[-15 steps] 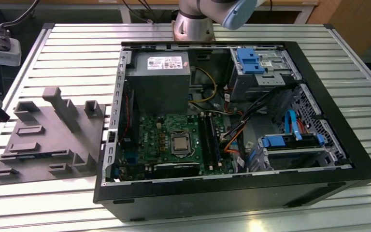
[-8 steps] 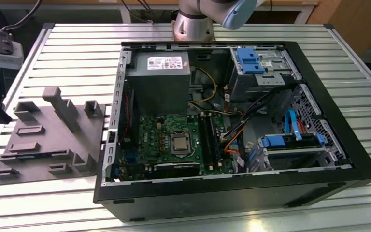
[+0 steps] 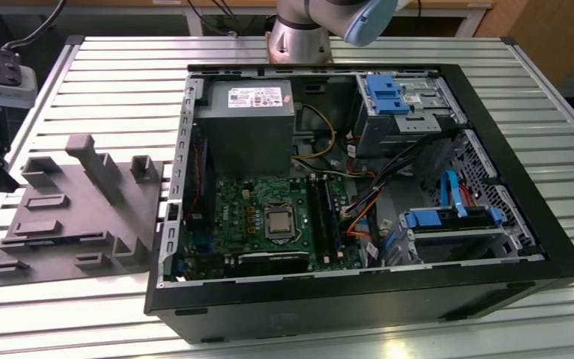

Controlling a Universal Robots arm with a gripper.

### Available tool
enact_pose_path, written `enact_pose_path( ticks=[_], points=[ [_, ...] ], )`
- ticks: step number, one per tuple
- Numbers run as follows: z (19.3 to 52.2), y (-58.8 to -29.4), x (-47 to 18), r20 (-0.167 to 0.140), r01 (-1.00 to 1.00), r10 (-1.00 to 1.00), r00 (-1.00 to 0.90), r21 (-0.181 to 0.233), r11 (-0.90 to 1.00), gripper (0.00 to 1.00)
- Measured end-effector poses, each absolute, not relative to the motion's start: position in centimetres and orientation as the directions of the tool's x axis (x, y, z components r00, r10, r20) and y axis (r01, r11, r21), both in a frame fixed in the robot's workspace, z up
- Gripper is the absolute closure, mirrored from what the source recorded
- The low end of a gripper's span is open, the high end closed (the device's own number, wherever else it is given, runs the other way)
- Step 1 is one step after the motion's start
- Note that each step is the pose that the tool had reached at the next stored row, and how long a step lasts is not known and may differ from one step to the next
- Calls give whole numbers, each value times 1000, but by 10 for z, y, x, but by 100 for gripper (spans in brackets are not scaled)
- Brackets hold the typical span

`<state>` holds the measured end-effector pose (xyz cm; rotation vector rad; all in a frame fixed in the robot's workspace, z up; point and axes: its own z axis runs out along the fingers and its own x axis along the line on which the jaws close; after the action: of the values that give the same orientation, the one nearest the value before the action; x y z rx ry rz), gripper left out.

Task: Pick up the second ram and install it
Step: 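Pick up the second ram and move it above second insertion slot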

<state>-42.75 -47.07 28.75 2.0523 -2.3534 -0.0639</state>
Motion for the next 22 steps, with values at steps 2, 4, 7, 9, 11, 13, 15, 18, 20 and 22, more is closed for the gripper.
enact_pose_path(
  ticks=[2, 4, 7, 9, 11, 13, 15, 18, 20, 22],
  points=[
    [287, -471, -427, -13, -990, -991, -136, 43, 136, 89],
    [287, -471, -427, -13, -990, -991, -136, 43, 136, 89],
    [286, -471, -428, -13, -990, -991, -136, 43, 136, 89],
    [286, -471, -427, -13, -990, -991, -136, 43, 136, 89],
    [286, -471, -427, -13, -990, -991, -136, 43, 136, 89],
    [285, -471, -427, -13, -990, -991, -136, 43, 136, 89],
    [284, -471, -427, -13, -990, -991, -136, 43, 136, 89],
    [283, -471, -427, -13, -990, -991, -136, 43, 136, 89],
    [283, -471, -427, -13, -990, -991, -136, 43, 136, 89],
    [282, -471, -427, -13, -990, -991, -136, 43, 136, 89]
  ],
)
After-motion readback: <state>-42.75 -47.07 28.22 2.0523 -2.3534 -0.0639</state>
